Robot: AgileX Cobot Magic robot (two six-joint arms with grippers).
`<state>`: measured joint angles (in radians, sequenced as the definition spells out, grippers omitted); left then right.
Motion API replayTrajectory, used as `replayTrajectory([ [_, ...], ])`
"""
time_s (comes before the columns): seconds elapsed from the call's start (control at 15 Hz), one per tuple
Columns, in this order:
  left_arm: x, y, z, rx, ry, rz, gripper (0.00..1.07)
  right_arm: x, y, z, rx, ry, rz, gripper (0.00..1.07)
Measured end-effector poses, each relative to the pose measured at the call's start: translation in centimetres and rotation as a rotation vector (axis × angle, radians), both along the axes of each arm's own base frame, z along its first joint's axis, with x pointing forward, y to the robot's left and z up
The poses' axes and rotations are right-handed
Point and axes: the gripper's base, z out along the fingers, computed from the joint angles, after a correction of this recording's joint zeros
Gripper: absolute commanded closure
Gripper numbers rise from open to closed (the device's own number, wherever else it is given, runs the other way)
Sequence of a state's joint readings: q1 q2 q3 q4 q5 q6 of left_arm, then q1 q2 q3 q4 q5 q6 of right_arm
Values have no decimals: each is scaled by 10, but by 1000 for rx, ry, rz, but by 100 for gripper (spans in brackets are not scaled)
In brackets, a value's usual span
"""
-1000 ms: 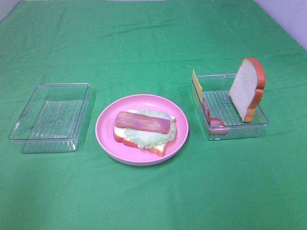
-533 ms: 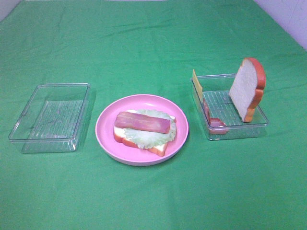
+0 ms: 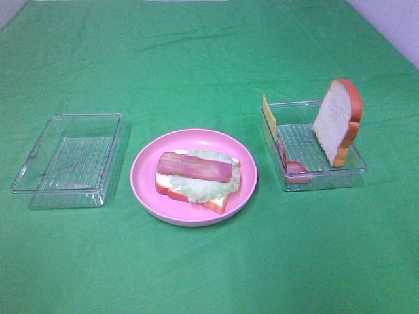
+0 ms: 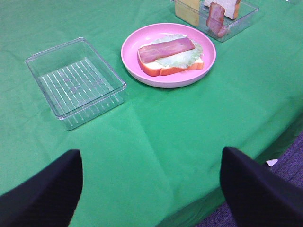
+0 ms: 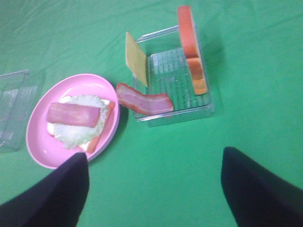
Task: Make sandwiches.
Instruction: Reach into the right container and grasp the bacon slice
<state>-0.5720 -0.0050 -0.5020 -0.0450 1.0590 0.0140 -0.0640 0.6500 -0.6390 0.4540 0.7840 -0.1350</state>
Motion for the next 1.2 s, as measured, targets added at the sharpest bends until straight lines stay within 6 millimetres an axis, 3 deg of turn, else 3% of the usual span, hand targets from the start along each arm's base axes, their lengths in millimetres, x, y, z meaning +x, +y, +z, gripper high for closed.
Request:
replayTrajectory([
  [0.53,0,0,0,1,-1,0,30,116,6,5,6,204,273,35],
  [0.6,0,0,0,0,-1,0,30,141,17,0,-41,273,359,35],
  [0.8,0,0,0,0,-1,0,30,165,50,-9,-150,361,426,35],
  [1.07,0,0,0,0,-1,0,30,192,94,-26,-240,472,419,35],
  [1.13,0,0,0,0,-1,0,30,207,108,-37,-213,522,361,38],
  [1.2,0,0,0,1,-2,-1,30,216,110,-43,-207,546,324,38],
])
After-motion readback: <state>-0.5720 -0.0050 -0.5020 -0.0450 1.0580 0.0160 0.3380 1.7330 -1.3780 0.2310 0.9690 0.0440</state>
